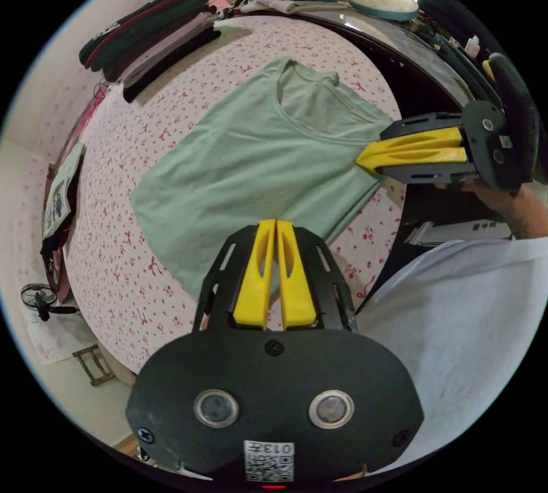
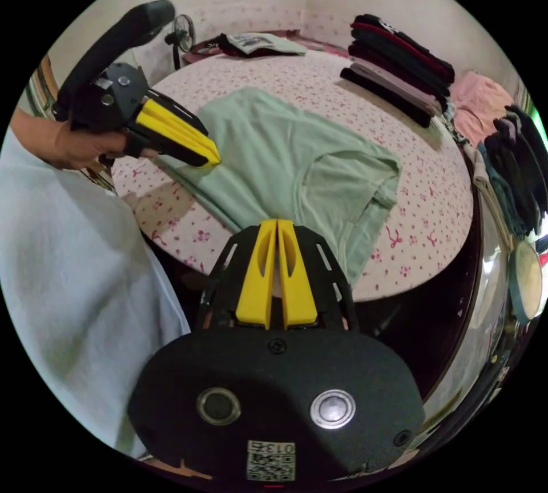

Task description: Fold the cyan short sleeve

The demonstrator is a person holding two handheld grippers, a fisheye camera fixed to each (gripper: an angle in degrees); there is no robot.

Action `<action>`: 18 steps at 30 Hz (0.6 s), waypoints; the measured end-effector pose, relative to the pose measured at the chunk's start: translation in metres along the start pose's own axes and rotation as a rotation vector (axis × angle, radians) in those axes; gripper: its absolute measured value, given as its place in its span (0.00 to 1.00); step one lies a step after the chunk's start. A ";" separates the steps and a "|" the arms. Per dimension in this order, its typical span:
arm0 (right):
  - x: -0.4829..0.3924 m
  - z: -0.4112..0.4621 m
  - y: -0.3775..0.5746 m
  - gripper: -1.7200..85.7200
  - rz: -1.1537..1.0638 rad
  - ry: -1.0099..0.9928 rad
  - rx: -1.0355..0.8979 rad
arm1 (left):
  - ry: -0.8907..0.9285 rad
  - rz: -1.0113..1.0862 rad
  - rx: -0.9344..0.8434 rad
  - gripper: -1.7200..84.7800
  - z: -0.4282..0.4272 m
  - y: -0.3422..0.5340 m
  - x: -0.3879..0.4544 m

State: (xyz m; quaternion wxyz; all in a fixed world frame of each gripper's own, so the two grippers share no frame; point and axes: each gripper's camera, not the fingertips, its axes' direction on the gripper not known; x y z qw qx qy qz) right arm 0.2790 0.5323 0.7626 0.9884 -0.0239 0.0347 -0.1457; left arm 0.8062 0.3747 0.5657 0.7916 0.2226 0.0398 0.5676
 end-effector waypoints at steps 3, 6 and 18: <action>0.022 -0.006 0.001 0.02 0.069 0.015 -0.032 | 0.039 0.046 0.029 0.02 -0.006 0.005 -0.003; 0.028 -0.015 -0.011 0.02 0.064 0.051 -0.015 | -0.013 0.013 0.063 0.02 -0.012 0.022 -0.019; 0.019 0.022 -0.097 0.02 0.019 -0.063 -0.042 | 0.078 -0.149 -0.031 0.02 0.043 0.080 -0.090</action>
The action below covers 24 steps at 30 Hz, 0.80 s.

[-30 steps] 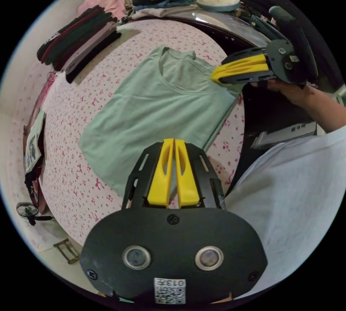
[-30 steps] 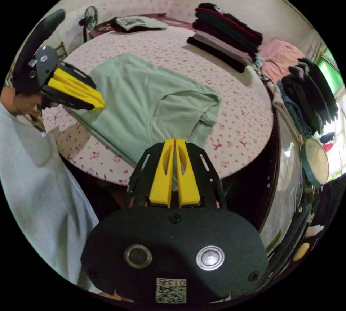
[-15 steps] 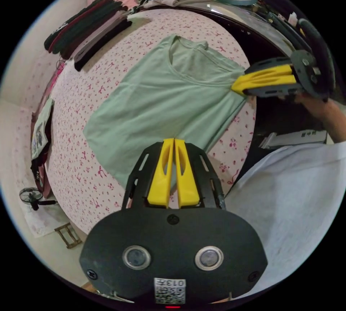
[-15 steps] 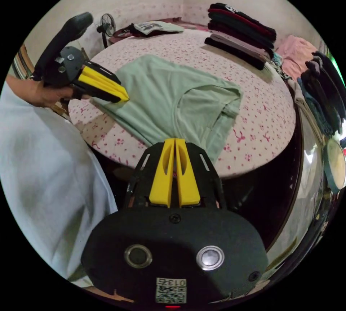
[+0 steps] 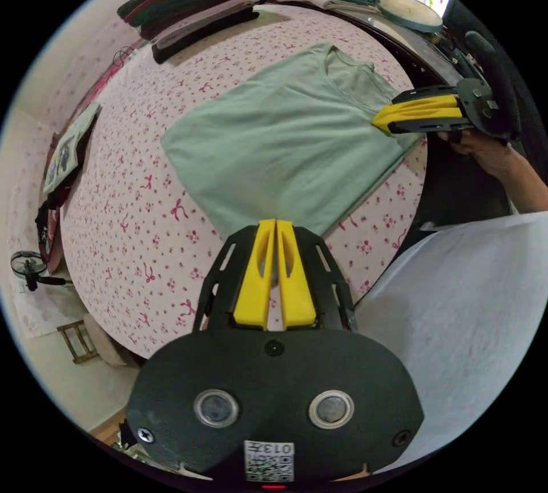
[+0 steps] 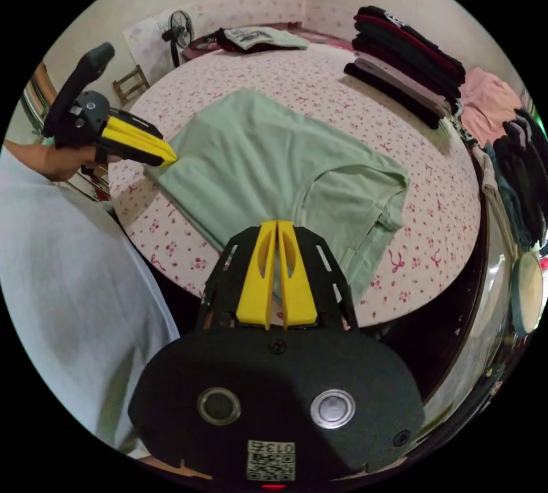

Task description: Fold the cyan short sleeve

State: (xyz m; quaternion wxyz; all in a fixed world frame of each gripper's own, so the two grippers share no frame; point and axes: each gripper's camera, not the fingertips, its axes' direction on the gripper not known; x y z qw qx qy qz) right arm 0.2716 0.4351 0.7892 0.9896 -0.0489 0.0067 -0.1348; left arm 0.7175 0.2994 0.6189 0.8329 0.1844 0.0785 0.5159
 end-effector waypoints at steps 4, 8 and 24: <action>0.028 -0.001 -0.014 0.02 0.090 0.061 -0.103 | 0.065 -0.080 0.029 0.03 0.009 0.028 -0.031; 0.030 -0.013 -0.047 0.02 0.042 0.032 -0.006 | 0.090 -0.225 0.081 0.06 0.012 0.055 -0.066; -0.014 0.051 -0.266 0.10 -0.268 -0.130 0.036 | 0.404 -0.334 0.117 0.12 0.070 0.076 -0.148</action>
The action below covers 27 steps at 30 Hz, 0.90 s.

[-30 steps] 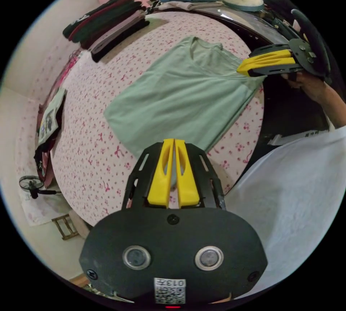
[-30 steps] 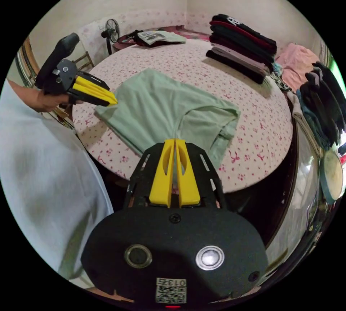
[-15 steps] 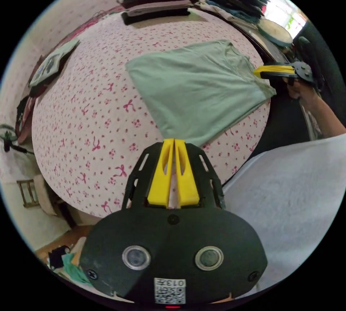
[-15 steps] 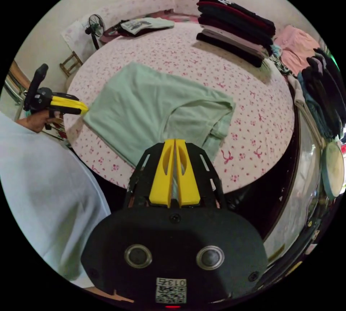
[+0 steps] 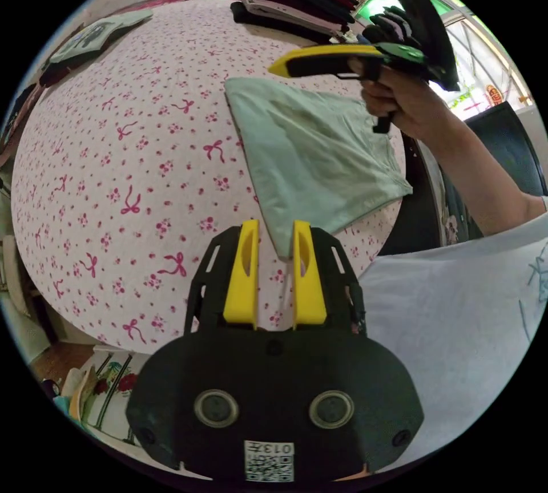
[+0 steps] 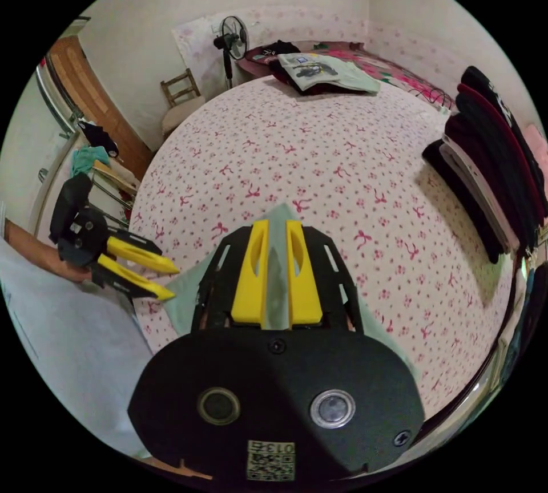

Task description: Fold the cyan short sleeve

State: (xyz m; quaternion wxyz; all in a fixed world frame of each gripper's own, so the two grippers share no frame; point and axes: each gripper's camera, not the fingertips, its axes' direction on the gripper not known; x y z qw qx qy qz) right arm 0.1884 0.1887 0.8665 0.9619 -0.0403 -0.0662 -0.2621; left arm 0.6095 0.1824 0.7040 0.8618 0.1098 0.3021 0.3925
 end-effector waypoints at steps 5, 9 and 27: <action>0.010 0.034 -0.027 0.07 -0.004 0.018 -0.109 | -0.038 0.013 -0.027 0.08 0.009 -0.003 -0.008; 0.020 0.050 -0.024 0.04 0.031 -0.016 -0.191 | -0.015 0.022 -0.031 0.04 0.010 -0.007 -0.018; 0.107 -0.081 0.180 0.03 0.282 0.148 0.135 | 0.326 0.452 0.016 0.02 0.012 -0.081 0.116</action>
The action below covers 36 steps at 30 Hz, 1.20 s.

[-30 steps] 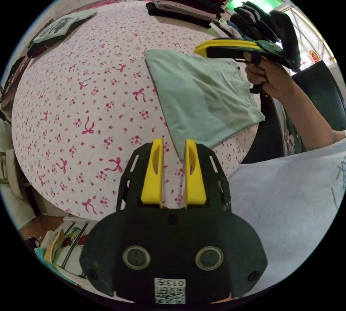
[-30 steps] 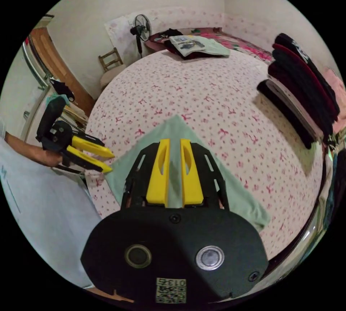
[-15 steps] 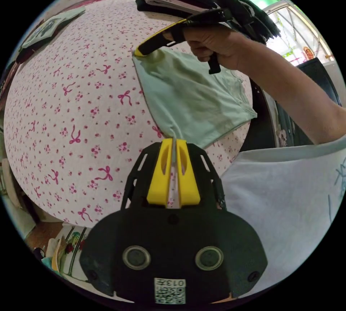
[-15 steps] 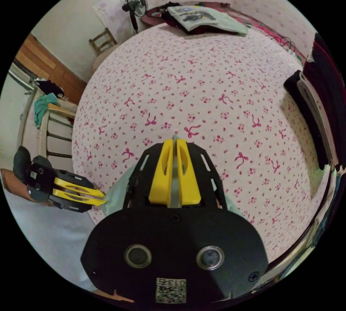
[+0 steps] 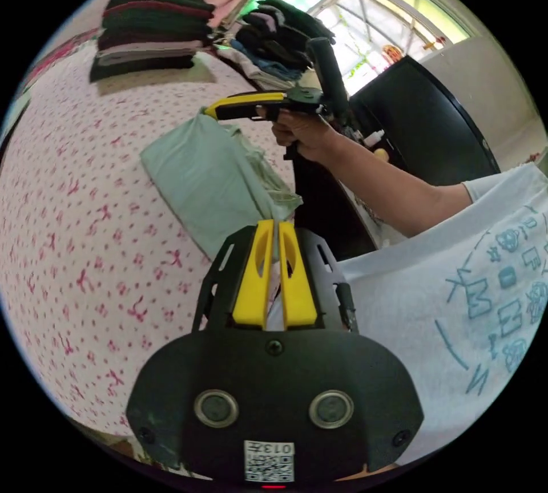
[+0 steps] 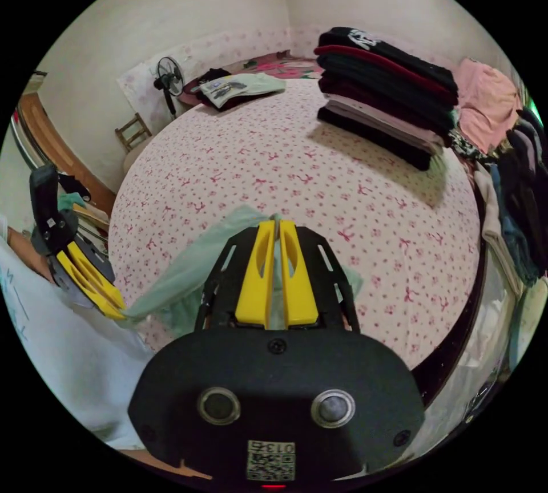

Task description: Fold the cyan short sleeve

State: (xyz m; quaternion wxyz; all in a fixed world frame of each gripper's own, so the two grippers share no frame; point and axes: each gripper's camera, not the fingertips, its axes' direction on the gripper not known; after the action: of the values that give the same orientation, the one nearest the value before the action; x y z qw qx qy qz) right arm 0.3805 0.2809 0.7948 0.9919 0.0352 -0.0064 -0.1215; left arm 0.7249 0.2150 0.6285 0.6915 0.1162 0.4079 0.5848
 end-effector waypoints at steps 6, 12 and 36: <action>0.042 -0.007 0.046 0.03 0.045 0.060 -0.035 | -0.004 0.132 -0.108 0.03 0.058 -0.062 0.036; 0.063 -0.001 0.081 0.04 0.056 0.063 -0.052 | -0.032 0.145 -0.181 0.03 0.099 -0.087 0.058; 0.034 -0.036 0.148 0.04 0.079 0.146 0.094 | -0.443 0.010 -0.144 0.08 0.078 -0.047 0.134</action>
State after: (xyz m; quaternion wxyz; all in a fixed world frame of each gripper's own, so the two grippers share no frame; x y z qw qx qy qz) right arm 0.4498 0.4188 0.7692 0.9910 0.0902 0.0587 -0.0790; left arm 0.8108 0.3467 0.5913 0.7678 0.1940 0.2028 0.5760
